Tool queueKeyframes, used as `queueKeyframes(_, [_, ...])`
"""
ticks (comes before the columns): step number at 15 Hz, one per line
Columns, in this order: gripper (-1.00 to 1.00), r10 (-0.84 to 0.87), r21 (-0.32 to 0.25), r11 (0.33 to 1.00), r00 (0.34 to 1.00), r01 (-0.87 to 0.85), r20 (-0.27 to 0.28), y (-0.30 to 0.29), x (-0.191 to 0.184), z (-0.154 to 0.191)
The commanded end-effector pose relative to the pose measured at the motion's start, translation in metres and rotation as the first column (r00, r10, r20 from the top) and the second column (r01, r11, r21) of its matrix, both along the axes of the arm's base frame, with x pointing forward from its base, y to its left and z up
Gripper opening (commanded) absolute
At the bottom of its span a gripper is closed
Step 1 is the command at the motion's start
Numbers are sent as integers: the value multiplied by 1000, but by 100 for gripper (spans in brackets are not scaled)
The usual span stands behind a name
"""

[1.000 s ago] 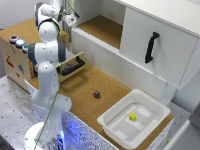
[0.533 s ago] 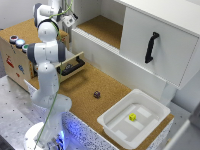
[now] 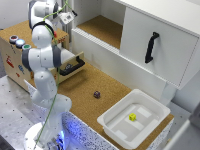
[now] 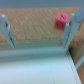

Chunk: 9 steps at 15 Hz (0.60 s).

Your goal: Put the pink block on top of the drawer

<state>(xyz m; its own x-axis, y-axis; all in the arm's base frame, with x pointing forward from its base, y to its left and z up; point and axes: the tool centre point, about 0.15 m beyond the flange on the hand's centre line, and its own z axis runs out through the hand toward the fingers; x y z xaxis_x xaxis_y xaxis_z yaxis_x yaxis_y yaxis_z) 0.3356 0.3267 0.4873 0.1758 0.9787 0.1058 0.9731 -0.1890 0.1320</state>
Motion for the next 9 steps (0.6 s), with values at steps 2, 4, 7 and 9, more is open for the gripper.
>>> queueKeyframes(2, [100,-443,228,872,896,434,-11,-153,-27,-34])
queueKeyframes(4, [100,-583,230,785,811,575,-39,-192,-30,-36])
queueKeyframes(7, [100,-761,167,633,648,755,-43,-238,-44,-40])
queueKeyframes(9, [100,-761,167,633,648,755,-43,-238,-44,-40])
